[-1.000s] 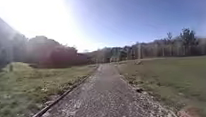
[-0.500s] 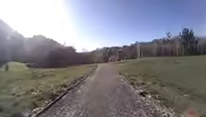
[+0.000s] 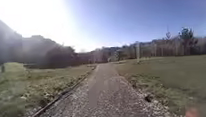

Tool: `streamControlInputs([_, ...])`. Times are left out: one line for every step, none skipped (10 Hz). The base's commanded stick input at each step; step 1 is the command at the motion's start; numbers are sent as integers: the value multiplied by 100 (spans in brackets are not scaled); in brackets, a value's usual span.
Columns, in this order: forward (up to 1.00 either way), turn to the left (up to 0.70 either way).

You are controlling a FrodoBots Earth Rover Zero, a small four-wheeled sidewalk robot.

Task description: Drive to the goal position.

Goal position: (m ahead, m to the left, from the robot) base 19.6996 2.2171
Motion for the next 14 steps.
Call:
streamControlInputs([50, 0])
streamControlInputs([50, 0])
streamControlInputs([50, 0])
streamControlInputs([50, 0])
streamControlInputs([50, 0])
streamControlInputs([50, 0])
streamControlInputs([50, 0])
streamControlInputs([50, 0])
streamControlInputs([50, 0])
streamControlInputs([50, 0])
streamControlInputs([50, 0])
streamControlInputs([50, 0])
streamControlInputs([50, 0])
streamControlInputs([50, 0])
